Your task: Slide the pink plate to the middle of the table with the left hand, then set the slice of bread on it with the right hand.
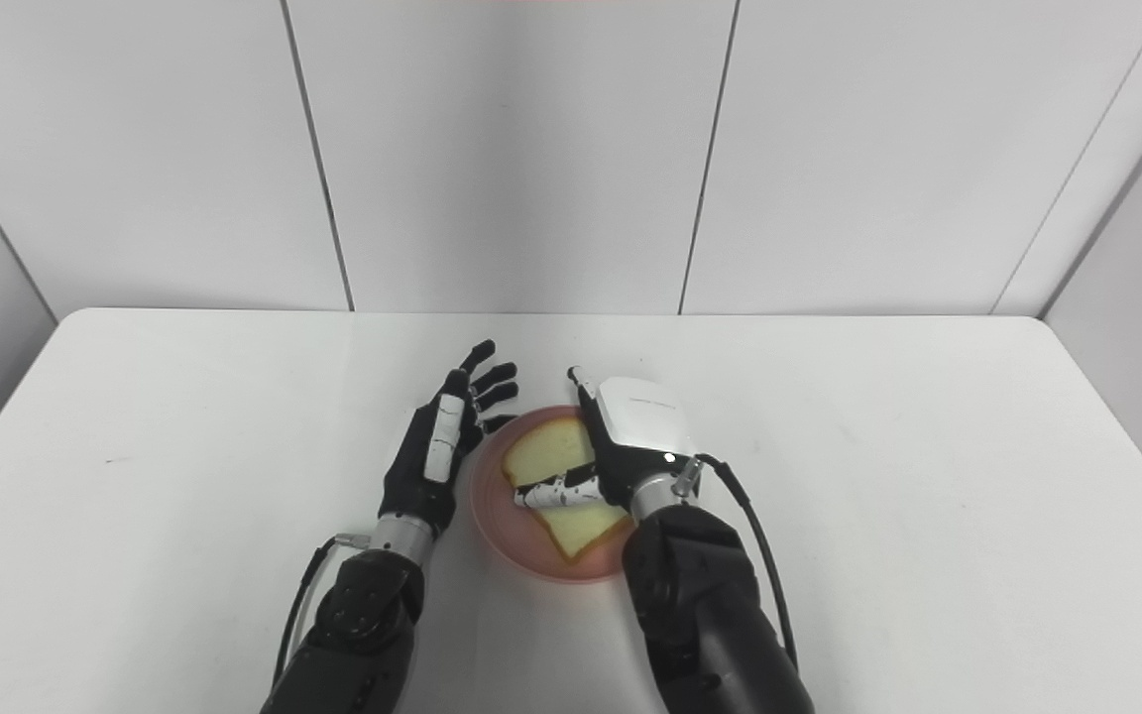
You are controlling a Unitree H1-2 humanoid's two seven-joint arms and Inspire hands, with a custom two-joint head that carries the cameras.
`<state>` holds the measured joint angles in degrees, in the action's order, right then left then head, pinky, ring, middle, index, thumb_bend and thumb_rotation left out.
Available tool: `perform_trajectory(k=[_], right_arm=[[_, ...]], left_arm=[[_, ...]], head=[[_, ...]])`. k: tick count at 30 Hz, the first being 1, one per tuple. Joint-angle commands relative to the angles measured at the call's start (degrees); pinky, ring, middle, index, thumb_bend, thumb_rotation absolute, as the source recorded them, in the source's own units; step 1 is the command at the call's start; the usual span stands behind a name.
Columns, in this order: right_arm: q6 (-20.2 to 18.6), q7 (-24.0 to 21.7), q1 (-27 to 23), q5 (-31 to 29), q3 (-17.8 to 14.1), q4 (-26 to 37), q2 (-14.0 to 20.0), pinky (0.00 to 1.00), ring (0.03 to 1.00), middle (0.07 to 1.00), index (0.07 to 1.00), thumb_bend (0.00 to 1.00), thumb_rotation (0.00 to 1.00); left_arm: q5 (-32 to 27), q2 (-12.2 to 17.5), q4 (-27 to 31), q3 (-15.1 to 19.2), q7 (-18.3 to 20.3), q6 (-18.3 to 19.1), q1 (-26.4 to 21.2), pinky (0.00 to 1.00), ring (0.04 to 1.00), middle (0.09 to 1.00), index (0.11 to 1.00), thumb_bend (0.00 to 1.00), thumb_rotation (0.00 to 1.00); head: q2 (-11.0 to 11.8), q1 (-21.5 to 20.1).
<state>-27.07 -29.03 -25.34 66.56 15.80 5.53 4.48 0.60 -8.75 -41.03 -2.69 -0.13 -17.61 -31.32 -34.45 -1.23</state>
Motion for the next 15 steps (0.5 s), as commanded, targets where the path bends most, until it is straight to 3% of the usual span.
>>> perform_trajectory(k=[1,12,13,14,15], right_arm=[[0.25,-1.26,-1.54,-1.27,-0.89,3.54,0.21,0.92,0.901,0.911,0.933,1.0,0.43],[0.3,-7.17,-0.92,-3.25,-2.0,14.48,2.02,0.98,0.944,0.933,0.943,1.0,0.38],[0.34,-6.87,-0.68,-3.88,-2.41,15.67,1.95,0.98,0.941,0.928,0.941,1.0,0.38],[1.21,-3.34,0.1,-5.88,-3.62,17.05,1.05,0.85,0.873,0.888,0.908,1.0,0.39],[2.86,1.31,0.98,-8.04,-4.9,17.89,0.05,0.81,0.85,0.875,0.897,1.0,0.4]], left_arm=[[-0.43,1.09,-1.98,0.37,0.51,-0.09,2.67,0.69,0.823,0.844,0.88,0.97,1.0],[-0.89,1.25,-0.95,0.91,0.5,0.41,2.74,0.68,0.811,0.841,0.879,0.94,1.0],[-0.95,1.27,-0.91,0.93,0.48,0.31,2.73,0.68,0.812,0.84,0.879,0.95,1.0],[-1.06,1.28,-0.64,1.01,0.42,0.19,2.75,0.68,0.814,0.839,0.878,0.94,1.0],[-1.15,1.25,-0.26,1.13,0.26,0.34,2.78,0.67,0.814,0.838,0.877,0.94,1.0]], head=[[0.06,0.06],[0.1,-0.17],[0.1,-0.17],[0.1,-0.17],[0.1,-0.17]])
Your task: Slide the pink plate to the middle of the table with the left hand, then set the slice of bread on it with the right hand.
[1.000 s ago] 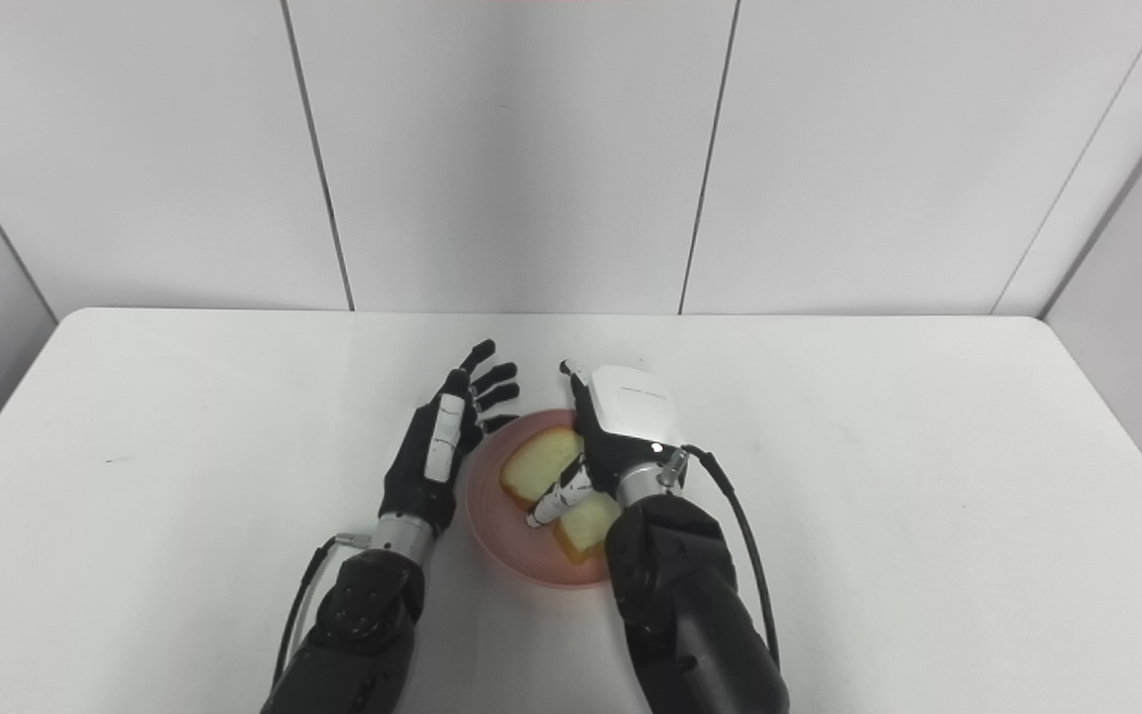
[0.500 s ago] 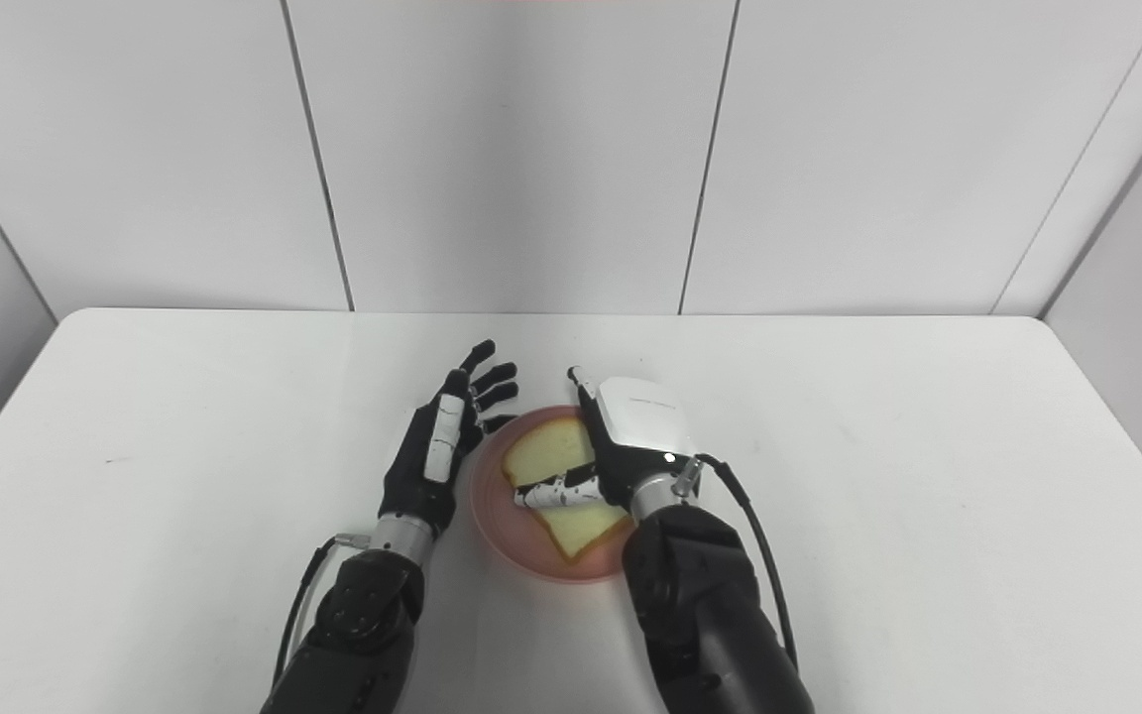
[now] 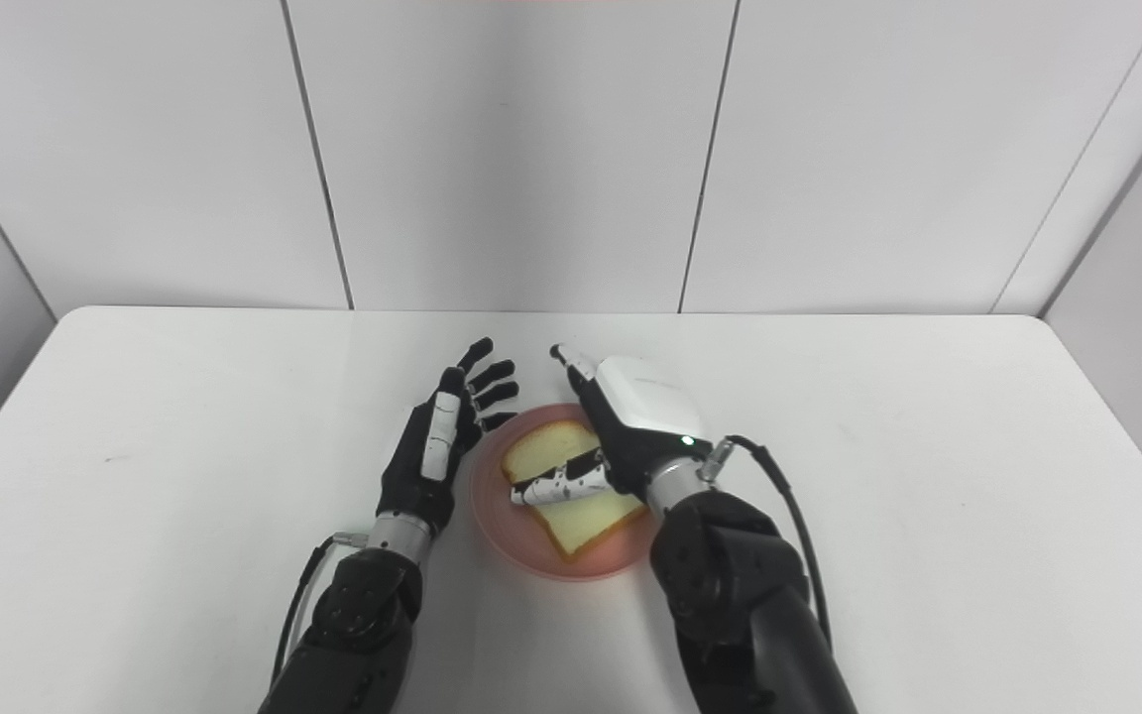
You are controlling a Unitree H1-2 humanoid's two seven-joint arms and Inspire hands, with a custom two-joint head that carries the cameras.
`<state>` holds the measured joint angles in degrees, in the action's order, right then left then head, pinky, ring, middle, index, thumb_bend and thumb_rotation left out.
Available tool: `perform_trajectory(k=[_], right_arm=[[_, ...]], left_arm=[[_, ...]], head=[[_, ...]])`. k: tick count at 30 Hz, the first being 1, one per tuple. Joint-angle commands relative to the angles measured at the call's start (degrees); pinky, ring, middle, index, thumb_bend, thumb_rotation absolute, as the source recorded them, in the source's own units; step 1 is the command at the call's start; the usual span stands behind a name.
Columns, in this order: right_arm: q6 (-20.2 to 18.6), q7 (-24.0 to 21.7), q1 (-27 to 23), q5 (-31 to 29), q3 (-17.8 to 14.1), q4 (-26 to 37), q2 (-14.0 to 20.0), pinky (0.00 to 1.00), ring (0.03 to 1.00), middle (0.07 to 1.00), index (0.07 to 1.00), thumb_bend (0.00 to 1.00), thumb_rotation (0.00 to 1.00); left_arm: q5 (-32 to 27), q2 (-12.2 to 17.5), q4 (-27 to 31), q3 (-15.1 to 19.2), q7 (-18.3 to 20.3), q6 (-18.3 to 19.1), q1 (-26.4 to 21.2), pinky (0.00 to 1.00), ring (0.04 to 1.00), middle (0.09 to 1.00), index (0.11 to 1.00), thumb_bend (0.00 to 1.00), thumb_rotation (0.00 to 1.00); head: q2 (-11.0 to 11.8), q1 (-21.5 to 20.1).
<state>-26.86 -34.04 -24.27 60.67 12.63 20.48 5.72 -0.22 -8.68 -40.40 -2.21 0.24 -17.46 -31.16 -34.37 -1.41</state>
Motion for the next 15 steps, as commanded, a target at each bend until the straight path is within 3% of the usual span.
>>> perform_trajectory(k=[1,3,5,9,13,15], right_arm=[[4.63,11.23,0.74,-4.14,-2.89,3.1,-2.02,0.65,0.754,0.822,0.84,0.98,0.43],[10.27,21.27,2.05,-8.1,-5.1,1.16,-2.87,0.52,0.642,0.735,0.774,0.83,0.49],[15.7,29.26,2.66,-12.33,-7.53,-2.68,-3.11,0.52,0.634,0.717,0.768,0.78,0.52],[24.42,37.55,2.8,-24.31,-13.0,-10.99,-4.24,0.58,0.682,0.746,0.786,0.73,0.53],[33.49,43.5,2.23,-34.61,-17.12,-21.55,-5.0,0.61,0.705,0.739,0.733,0.66,0.64],[35.89,45.36,1.94,-37.19,-17.97,-25.43,-4.87,0.65,0.729,0.738,0.708,0.62,0.72]], left_arm=[[-0.38,1.15,-0.66,0.79,-0.34,0.38,2.56,0.68,0.815,0.837,0.876,0.94,1.0],[-0.28,1.14,0.01,1.07,-0.97,0.81,2.47,0.69,0.827,0.85,0.883,0.96,1.0],[0.32,1.17,0.76,1.21,-1.92,-0.11,2.53,0.71,0.837,0.857,0.888,0.96,1.0],[1.84,0.88,2.57,1.45,-4.72,-2.78,3.08,0.8,0.871,0.881,0.884,0.92,1.0],[6.08,0.91,4.78,0.54,-9.17,-3.96,3.82,0.86,0.916,0.923,0.902,0.92,1.0],[9.4,0.87,5.88,-0.1,-12.31,-3.94,4.17,0.88,0.92,0.933,0.899,0.92,1.0]], head=[[0.06,0.16],[0.12,0.18],[0.16,0.25],[0.08,0.58],[0.09,0.64],[0.06,0.67]])
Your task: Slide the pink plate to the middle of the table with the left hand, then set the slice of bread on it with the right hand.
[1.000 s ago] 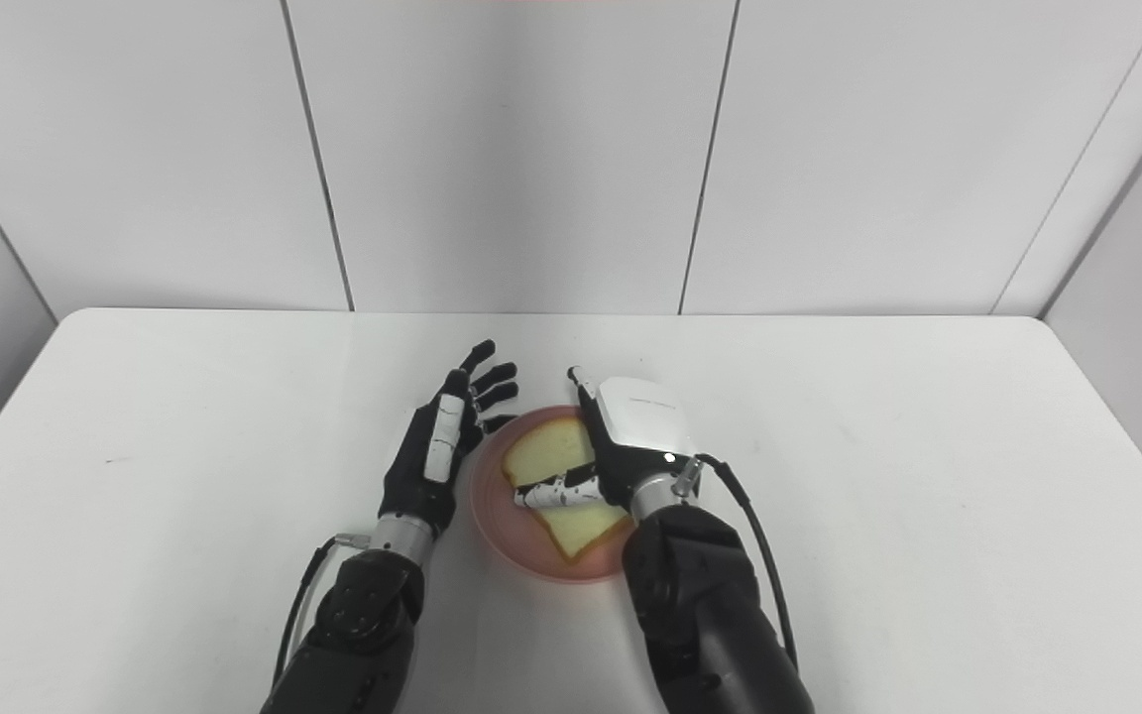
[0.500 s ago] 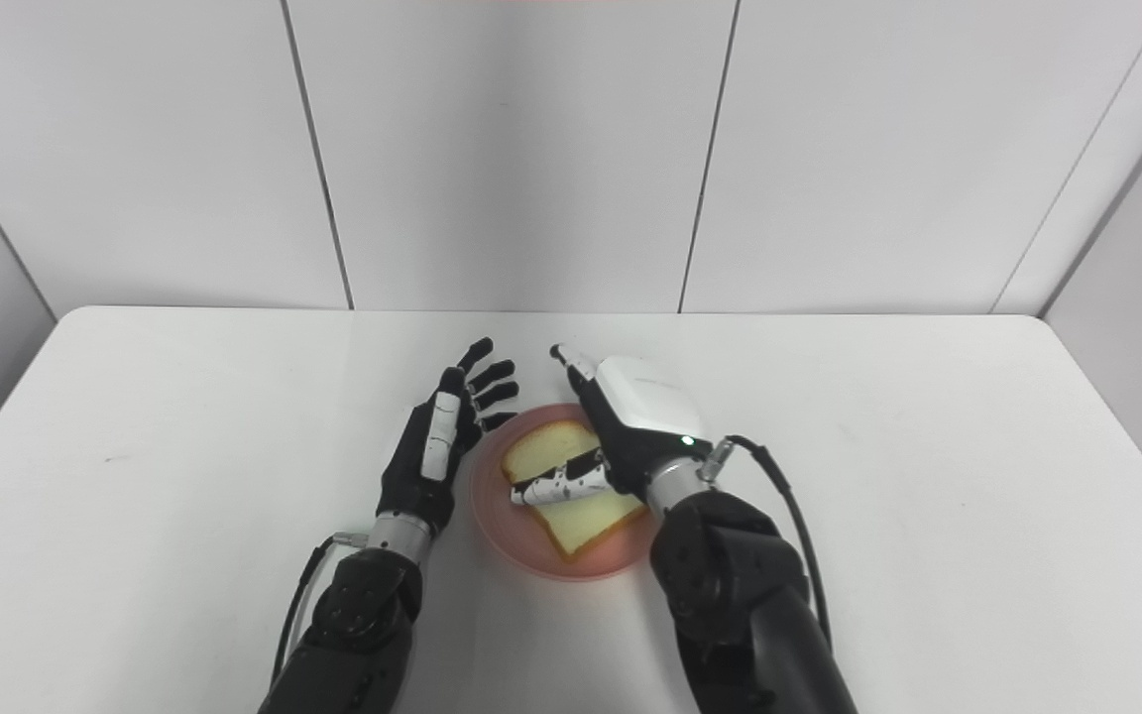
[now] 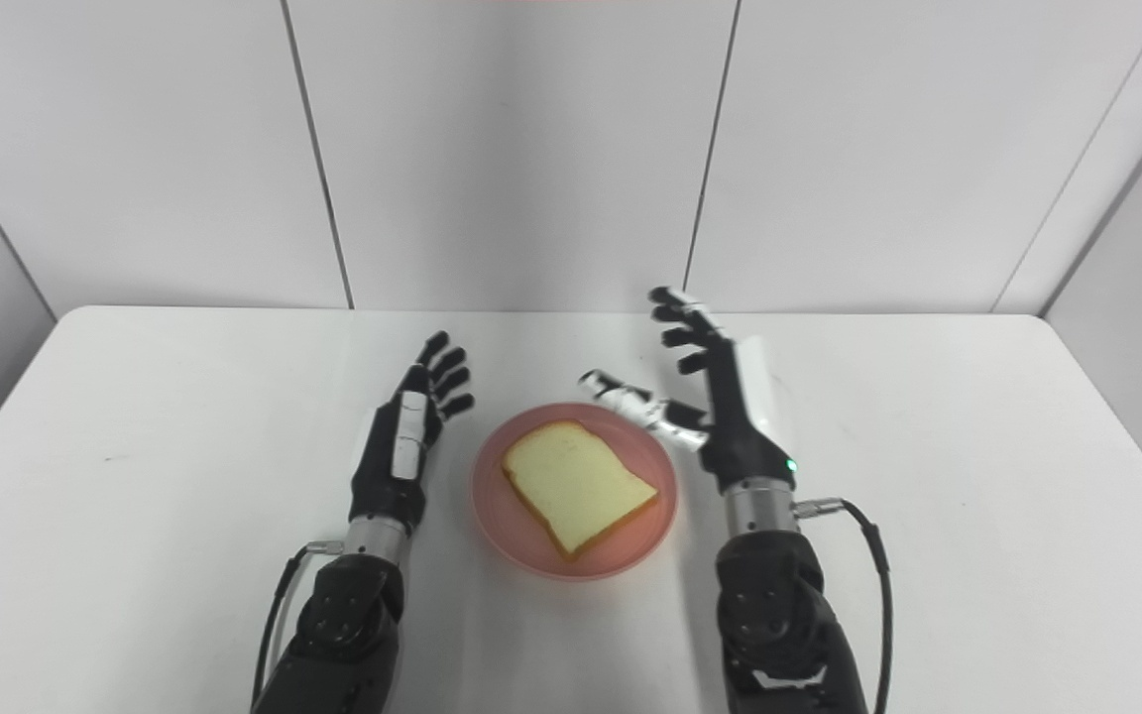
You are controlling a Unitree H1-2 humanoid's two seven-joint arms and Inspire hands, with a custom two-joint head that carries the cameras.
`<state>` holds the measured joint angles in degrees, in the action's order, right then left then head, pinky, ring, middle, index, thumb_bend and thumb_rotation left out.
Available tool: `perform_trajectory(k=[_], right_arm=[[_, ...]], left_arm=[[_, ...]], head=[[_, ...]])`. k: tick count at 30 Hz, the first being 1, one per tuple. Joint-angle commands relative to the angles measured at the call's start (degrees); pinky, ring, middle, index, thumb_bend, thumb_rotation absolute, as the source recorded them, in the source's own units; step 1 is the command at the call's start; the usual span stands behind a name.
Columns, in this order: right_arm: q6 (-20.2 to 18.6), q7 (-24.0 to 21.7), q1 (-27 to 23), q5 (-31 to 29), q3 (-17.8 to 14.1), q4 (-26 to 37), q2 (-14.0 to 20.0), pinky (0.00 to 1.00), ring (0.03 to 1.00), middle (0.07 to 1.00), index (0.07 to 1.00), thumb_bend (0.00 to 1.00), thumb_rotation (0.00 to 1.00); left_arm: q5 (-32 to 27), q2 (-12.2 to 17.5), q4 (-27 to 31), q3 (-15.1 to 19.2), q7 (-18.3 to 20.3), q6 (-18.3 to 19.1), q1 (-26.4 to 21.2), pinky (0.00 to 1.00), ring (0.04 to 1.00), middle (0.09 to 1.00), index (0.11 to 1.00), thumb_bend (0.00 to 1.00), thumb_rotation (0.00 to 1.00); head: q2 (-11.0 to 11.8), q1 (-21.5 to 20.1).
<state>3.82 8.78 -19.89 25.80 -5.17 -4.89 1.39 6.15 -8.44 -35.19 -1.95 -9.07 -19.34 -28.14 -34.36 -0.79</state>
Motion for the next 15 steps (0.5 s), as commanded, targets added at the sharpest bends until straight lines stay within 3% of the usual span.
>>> perform_trajectory(k=[1,7,15], right_arm=[[5.94,3.28,-2.56,-3.16,-0.33,-1.5,-0.37,0.69,0.743,0.737,0.702,0.62,0.8],[6.18,4.78,-2.46,-8.21,-0.92,-7.05,0.66,0.71,0.768,0.773,0.739,0.64,0.98],[8.49,5.21,-1.23,-8.34,0.84,-8.71,3.74,0.71,0.764,0.764,0.731,0.65,1.0]], left_arm=[[4.45,0.61,1.04,-0.62,-4.28,-2.15,1.28,0.89,0.913,0.916,0.887,0.91,1.0],[7.36,-0.04,5.47,-1.35,-6.52,1.48,2.51,0.91,0.912,0.909,0.892,0.92,1.0],[6.56,-1.04,10.61,-1.77,-5.59,7.44,3.61,0.94,0.937,0.939,0.923,0.92,1.0]], head=[[0.06,0.06],[-0.12,-0.03],[-0.99,2.65]])
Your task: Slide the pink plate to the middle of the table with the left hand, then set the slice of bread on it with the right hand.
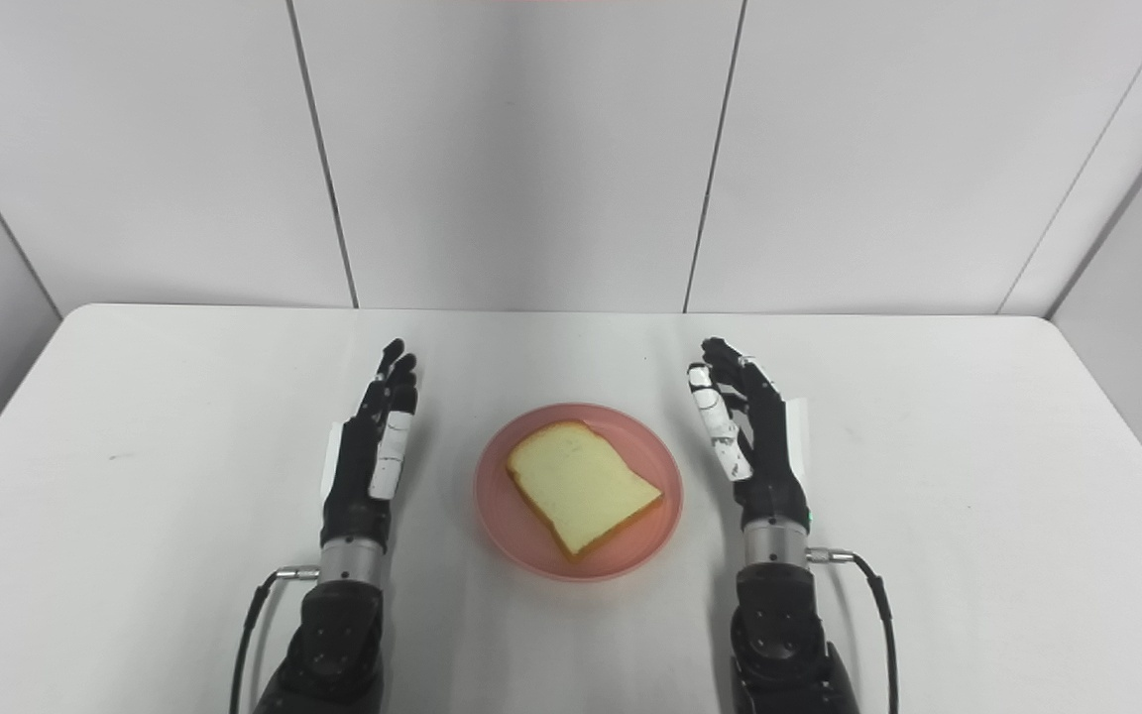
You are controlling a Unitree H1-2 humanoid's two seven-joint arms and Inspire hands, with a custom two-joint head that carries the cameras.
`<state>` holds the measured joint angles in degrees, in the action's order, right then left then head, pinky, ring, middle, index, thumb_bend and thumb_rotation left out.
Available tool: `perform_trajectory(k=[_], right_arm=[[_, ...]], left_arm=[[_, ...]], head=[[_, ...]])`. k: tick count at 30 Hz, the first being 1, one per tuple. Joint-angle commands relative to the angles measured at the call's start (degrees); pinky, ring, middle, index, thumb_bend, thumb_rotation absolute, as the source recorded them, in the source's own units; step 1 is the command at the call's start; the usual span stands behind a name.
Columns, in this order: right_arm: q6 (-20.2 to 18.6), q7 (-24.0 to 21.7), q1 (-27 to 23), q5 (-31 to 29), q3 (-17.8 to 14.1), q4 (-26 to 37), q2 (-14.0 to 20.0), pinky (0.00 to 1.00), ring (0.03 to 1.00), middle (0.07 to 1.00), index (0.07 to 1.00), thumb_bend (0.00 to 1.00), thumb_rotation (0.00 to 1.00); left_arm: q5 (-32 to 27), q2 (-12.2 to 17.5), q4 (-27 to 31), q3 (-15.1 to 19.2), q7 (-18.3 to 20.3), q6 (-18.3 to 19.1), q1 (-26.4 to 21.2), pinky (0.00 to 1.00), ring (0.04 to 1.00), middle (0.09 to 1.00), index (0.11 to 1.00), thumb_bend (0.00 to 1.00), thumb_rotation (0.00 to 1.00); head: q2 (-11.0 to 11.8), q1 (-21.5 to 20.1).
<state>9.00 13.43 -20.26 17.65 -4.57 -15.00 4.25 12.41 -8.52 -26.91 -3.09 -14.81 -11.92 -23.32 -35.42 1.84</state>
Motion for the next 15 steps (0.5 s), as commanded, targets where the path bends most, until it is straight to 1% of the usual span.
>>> perform_trajectory(k=[1,3,5,7,8,10,13,15], right_arm=[[3.39,0.43,-0.66,-0.32,0.37,1.53,1.19,0.72,0.767,0.766,0.731,0.65,1.0],[3.04,0.15,0.14,-0.27,0.6,2.58,1.79,0.73,0.77,0.768,0.734,0.64,1.0],[2.4,0.17,0.97,0.09,0.85,3.51,2.21,0.75,0.774,0.769,0.739,0.64,1.0],[2.29,-0.01,1.67,-0.15,1.06,4.08,2.47,0.76,0.773,0.77,0.742,0.64,1.0],[2.23,-0.13,1.94,-0.26,1.17,4.3,2.59,0.77,0.773,0.77,0.742,0.64,1.0],[2.04,-0.41,2.31,-0.47,1.34,4.64,2.8,0.76,0.768,0.766,0.742,0.64,1.0],[0.58,-0.86,2.84,-0.8,1.39,5.88,2.68,0.76,0.763,0.762,0.74,0.65,1.0],[-0.52,-1.24,3.25,-1.4,1.26,6.69,2.34,0.78,0.782,0.769,0.753,0.68,1.0]], left_arm=[[0.25,-1.14,2.76,-0.71,0.15,0.59,-1.06,0.94,0.936,0.941,0.925,0.93,1.0],[0.27,-1.48,3.99,-1.04,0.39,2.53,-0.48,0.94,0.936,0.945,0.931,0.93,1.0],[0.11,-1.78,4.64,-1.37,0.56,3.54,0.06,0.95,0.937,0.944,0.934,0.94,1.0],[-0.21,-2.13,4.92,-1.52,0.53,4.02,0.45,0.97,0.94,0.943,0.937,0.94,1.0],[-0.35,-2.24,4.94,-1.55,0.53,4.11,0.56,0.97,0.94,0.943,0.938,0.94,1.0],[-0.69,-2.38,5.14,-1.55,0.74,4.39,0.7,0.98,0.945,0.949,0.944,0.93,1.0],[-0.62,-2.4,6.42,-1.52,1.07,5.75,0.81,0.98,0.949,0.951,0.95,0.92,1.0],[-0.72,-2.28,7.19,-1.51,1.37,6.24,0.94,0.98,0.949,0.953,0.949,0.91,1.0]], head=[[0.06,0.02],[-0.53,1.05],[-1.03,1.59],[-1.83,1.79],[-1.83,1.79],[-2.54,1.56],[-3.48,1.43],[-3.5,1.42]])
